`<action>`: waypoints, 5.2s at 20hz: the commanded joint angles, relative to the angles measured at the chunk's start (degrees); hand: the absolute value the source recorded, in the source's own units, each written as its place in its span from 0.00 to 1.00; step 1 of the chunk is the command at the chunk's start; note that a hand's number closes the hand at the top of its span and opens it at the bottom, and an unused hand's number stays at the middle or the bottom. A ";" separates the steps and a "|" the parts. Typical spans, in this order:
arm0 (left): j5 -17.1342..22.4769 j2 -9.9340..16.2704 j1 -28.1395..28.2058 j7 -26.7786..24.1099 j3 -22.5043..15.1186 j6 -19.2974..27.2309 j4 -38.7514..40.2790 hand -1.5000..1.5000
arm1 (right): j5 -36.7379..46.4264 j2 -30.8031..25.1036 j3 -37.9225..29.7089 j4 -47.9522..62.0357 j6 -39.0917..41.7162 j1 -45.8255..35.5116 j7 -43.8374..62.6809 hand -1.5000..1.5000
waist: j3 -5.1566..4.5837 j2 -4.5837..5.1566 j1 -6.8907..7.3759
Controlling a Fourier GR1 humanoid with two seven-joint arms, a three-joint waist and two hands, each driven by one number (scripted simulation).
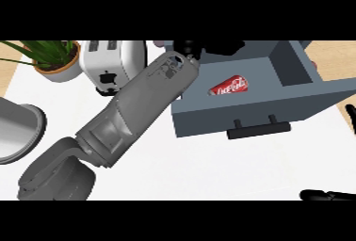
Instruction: Pick up the can, place it into the drawer and close the drawer
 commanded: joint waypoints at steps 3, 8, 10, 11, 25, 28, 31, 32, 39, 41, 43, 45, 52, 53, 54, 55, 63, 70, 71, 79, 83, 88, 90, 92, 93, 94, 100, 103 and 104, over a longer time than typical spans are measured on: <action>2.90 -0.01 -0.08 0.51 -0.42 2.31 -1.38 0.00 | 8.13 -2.24 1.84 -3.19 -0.06 -0.33 -3.24 0.00 | -0.03 0.03 -0.24; 5.61 -0.01 -0.53 -0.08 0.50 2.17 -1.60 0.00 | 13.32 -5.62 2.98 -5.28 1.59 0.09 -4.96 0.00 | -0.03 -0.08 0.12; 6.59 -0.01 1.25 -2.62 0.49 2.47 -3.52 0.00 | 16.06 -6.50 3.13 -4.30 0.77 -1.92 -5.60 0.00 | -0.07 -0.32 1.65; 7.30 -0.01 0.18 -2.41 1.42 1.22 -3.09 0.00 | 18.26 -5.56 5.12 -5.54 0.90 0.64 -7.60 0.00 | -0.06 -0.37 1.55; 7.87 -0.01 -2.09 -2.63 1.02 3.55 -3.44 0.00 | 51.03 -10.17 18.45 4.79 -5.77 -5.67 -8.35 0.00 | -0.12 -1.35 6.20; 8.36 -0.01 -1.27 -3.12 2.14 3.10 -3.89 0.00 | 57.81 -8.92 22.69 10.75 -8.01 -9.89 -7.06 0.00 | -0.14 -1.30 7.04; 6.81 0.07 -2.33 0.59 1.46 4.91 -7.13 0.00 | 60.89 -10.88 20.01 18.35 -9.24 -11.73 -7.64 0.00 | -0.15 -1.93 8.86; 6.50 1.11 0.19 -0.33 1.32 3.71 -7.04 0.00 | 64.80 -9.39 22.63 19.80 -11.91 -10.73 -7.30 0.00 | -0.16 -1.85 8.83; 3.40 8.36 2.25 6.64 0.96 2.45 -14.34 0.00 | 65.05 -3.87 19.90 33.08 -23.43 -14.19 -10.81 0.00 | -0.12 -2.07 8.90; 2.38 10.31 3.72 8.81 0.09 3.56 -18.19 0.00 | 65.03 -4.27 18.74 39.16 -24.11 -16.98 -12.10 0.00 | -0.12 -2.17 9.54; 2.18 13.54 3.08 12.55 -0.13 2.63 -21.49 0.00 | 66.37 -3.79 18.10 42.12 -27.19 -17.02 -12.49 0.00 | -0.12 -2.31 9.77; 1.10 12.46 5.42 12.00 -0.59 5.03 -23.65 0.00 | 66.28 -4.34 16.22 48.69 -28.21 -22.28 -13.73 0.00 | -0.10 -2.06 10.11; 1.45 20.22 8.12 15.91 0.99 0.98 -30.34 0.00 | 71.81 -3.34 15.06 62.06 -35.39 -28.89 -13.93 0.00 | -0.08 -1.71 10.92; 0.73 20.02 10.11 15.27 0.13 1.50 -31.43 0.00 | 72.17 -2.74 14.09 63.91 -36.30 -31.16 -12.66 0.00 | -0.09 -1.66 11.18; 0.54 19.36 9.95 16.28 -0.27 1.90 -31.75 0.00 | 72.46 -3.77 13.23 66.54 -37.47 -32.56 -13.76 0.00 | -0.05 -1.53 11.18; 0.19 21.48 12.97 15.78 -0.62 0.99 -34.63 0.00 | 71.40 -5.02 12.34 66.05 -38.14 -31.28 -15.34 0.00 | -0.09 -1.82 10.82; -0.20 24.87 19.18 17.78 -0.13 0.44 -42.47 0.00 | 72.28 -5.22 6.92 81.32 -45.92 -46.02 -14.90 0.00 | -0.06 -1.30 11.83; -1.97 27.40 22.88 20.40 -0.84 0.78 -48.21 0.00 | 74.17 -6.35 3.97 94.34 -50.99 -57.17 -13.78 0.00 | -0.03 -0.82 12.48; -2.20 28.20 22.27 20.52 0.01 0.33 -48.28 0.00 | 74.32 -5.78 3.72 96.12 -51.94 -58.84 -13.45 0.00 | -0.03 -0.76 12.20; -4.32 29.34 27.23 20.68 -0.22 1.60 -53.98 0.00 | 74.11 -7.04 1.34 103.82 -54.47 -65.67 -13.77 0.00 | 0.01 -0.33 12.46; -4.39 29.33 30.47 20.27 -0.33 1.72 -57.31 0.00 | 74.80 -6.18 1.04 106.54 -55.61 -67.29 -12.44 0.00 | 0.02 -0.06 13.56; -4.81 30.58 34.99 16.84 0.43 -0.34 -58.28 0.00 | 73.13 -8.68 -0.85 107.92 -53.38 -70.42 -14.02 0.00 | -0.01 0.28 13.62; -4.81 31.55 33.93 17.26 1.77 -0.84 -58.05 0.00 | 72.44 -8.56 -1.10 108.24 -51.58 -71.76 -16.56 0.00 | 0.01 0.34 13.38; -4.67 31.70 34.00 18.56 1.91 -0.52 -58.98 0.00 | 69.06 -6.40 -3.72 107.13 -52.93 -71.08 -18.72 0.00 | 0.09 0.05 13.15; -4.66 31.80 35.88 17.38 1.69 -0.90 -59.67 0.00 | 67.47 -6.57 -4.83 106.94 -51.69 -71.07 -21.30 0.00 | 0.09 0.10 13.45; -4.68 31.93 36.77 16.27 2.22 -1.05 -59.13 0.00 | 65.62 -5.87 -6.08 105.97 -51.54 -71.11 -23.77 0.00 | 0.09 0.05 13.06; -6.20 30.93 36.98 15.95 2.15 0.23 -58.41 0.00 | 56.94 -2.87 -13.00 104.47 -47.86 -72.58 -29.80 0.00 | 0.14 -0.17 11.58; -4.86 32.65 40.25 15.44 3.35 -1.50 -60.68 0.00 | 53.02 -4.17 -16.43 104.35 -44.44 -72.88 -32.83 0.00 | 0.06 -0.45 12.00; -6.01 32.37 39.86 15.87 2.79 -0.02 -61.15 0.00 | 51.59 -3.08 -17.49 103.82 -44.33 -72.96 -33.91 0.00 | 0.09 -0.78 11.60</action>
